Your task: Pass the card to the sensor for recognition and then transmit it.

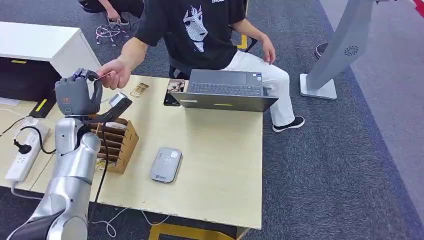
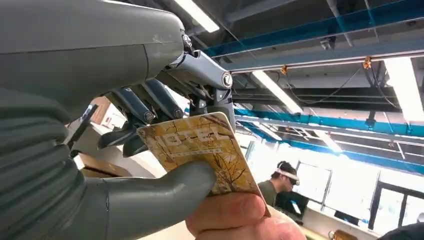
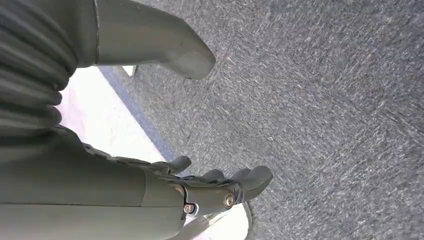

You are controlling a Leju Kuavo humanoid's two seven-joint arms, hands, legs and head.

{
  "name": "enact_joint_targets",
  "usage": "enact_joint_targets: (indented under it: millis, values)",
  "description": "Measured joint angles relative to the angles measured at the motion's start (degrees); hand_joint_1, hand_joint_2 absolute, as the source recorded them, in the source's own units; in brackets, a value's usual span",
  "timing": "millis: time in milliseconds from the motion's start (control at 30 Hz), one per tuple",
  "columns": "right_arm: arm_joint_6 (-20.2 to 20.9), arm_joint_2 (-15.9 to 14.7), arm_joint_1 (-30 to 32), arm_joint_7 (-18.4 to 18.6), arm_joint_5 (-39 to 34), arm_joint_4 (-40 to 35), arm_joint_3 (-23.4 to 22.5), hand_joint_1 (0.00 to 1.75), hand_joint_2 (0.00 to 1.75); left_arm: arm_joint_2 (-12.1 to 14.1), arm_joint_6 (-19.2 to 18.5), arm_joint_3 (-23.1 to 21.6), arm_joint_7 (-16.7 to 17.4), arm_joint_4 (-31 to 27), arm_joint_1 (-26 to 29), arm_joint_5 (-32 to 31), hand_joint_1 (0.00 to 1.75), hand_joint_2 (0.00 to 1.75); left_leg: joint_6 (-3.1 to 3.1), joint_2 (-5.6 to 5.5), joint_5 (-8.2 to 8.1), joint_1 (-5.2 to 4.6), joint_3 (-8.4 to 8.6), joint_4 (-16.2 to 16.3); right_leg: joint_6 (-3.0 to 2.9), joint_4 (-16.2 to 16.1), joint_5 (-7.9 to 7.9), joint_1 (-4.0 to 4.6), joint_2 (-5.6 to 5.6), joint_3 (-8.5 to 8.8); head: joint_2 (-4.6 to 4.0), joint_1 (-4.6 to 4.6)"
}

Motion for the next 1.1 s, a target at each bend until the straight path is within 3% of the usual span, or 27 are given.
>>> enact_joint_targets:
  millis: [100,133,167,333,500,667,767,967,1033,1100]
  values:
    - [0.09,0.22,0.01,0.02,0.29,0.24,-0.22,0.0,1.75,-0.09,0.0,0.02,-0.24,0.11,0.0,0.2,1.75,1.75,0.0,0.01,0.0,0.0,-0.06,0.0,0.0,0.0,0.0,0.0,0.01,-0.06,0.0,0.0]
    - [0.26,0.33,0.02,0.02,0.53,0.4,-0.4,0.0,1.75,-0.09,0.0,0.04,-0.61,0.11,0.01,0.39,1.24,1.75,0.0,0.02,0.0,0.0,-0.07,0.0,0.0,0.0,0.0,0.0,0.03,-0.08,0.0,-0.02]
    - [0.44,0.46,0.04,0.02,1.03,0.59,-0.57,0.0,1.75,-0.2,0.0,0.24,-1.47,0.11,0.02,0.78,0.0,1.75,0.0,0.03,0.0,0.0,-0.08,0.0,0.0,0.0,0.0,0.0,0.04,-0.09,0.0,0.0]
    - [1.29,1.22,0.18,0.46,2.73,1.25,-1.99,0.0,1.75,-1.79,0.02,2.49,-6.1,-0.26,0.13,2.98,0.0,1.75,0.0,-0.03,0.0,-0.01,-0.1,0.0,0.0,-0.01,-0.01,0.0,-0.04,-0.11,0.0,0.0]
    - [3.7,2.51,0.94,1.77,5.88,2.03,-4.84,0.0,1.75,-2.51,0.0,2.36,-4.74,1.18,-0.4,8.34,0.0,1.75,-0.01,-0.04,0.02,-0.01,-0.1,0.0,0.0,0.0,0.01,0.01,-0.07,-0.1,0.0,0.0]
    - [6.17,4.35,2.68,3.48,10.45,2.03,-9.45,0.0,1.75,0.05,0.02,-8.25,3.85,0.17,-0.6,17.97,0.0,1.75,-0.04,-0.06,0.07,0.0,-0.1,0.01,-0.01,0.03,0.03,0.03,-0.08,-0.08,0.0,0.0]
    - [7.13,5.42,3.32,3.63,12.24,2.03,-11.82,0.0,1.75,2.14,0.0,-14.87,6.62,-2.88,-0.57,18.62,0.0,1.75,-0.04,-0.07,0.07,0.0,-0.1,0.0,-0.01,0.04,0.03,0.02,-0.09,-0.09,0.0,-0.02]
    - [8.18,6.82,4.71,4.15,13.81,1.99,-14.87,0.0,1.75,5.71,-1.68,-23.46,9.55,-7.87,-0.41,21.09,0.0,1.75,-0.04,-0.08,0.06,0.0,-0.12,0.0,-0.01,0.03,0.02,0.01,-0.1,-0.09,0.0,-0.02]
    - [8.46,7.23,5.26,4.37,14.4,1.97,-15.8,0.0,1.75,6.79,-3.46,-25.72,10.66,-9.8,-0.36,21.55,0.0,1.75,-0.04,-0.07,0.06,0.0,-0.12,0.0,-0.01,0.03,0.02,0.01,-0.1,-0.09,0.0,0.0]
    - [8.68,7.69,6.05,4.61,14.71,1.79,-16.79,0.0,1.75,8.7,-9.13,-28.33,12.86,-12.4,-0.58,22.54,0.0,1.75,-0.04,-0.06,0.06,0.0,-0.12,0.0,-0.01,0.03,0.02,0.02,-0.08,-0.1,0.0,0.0]
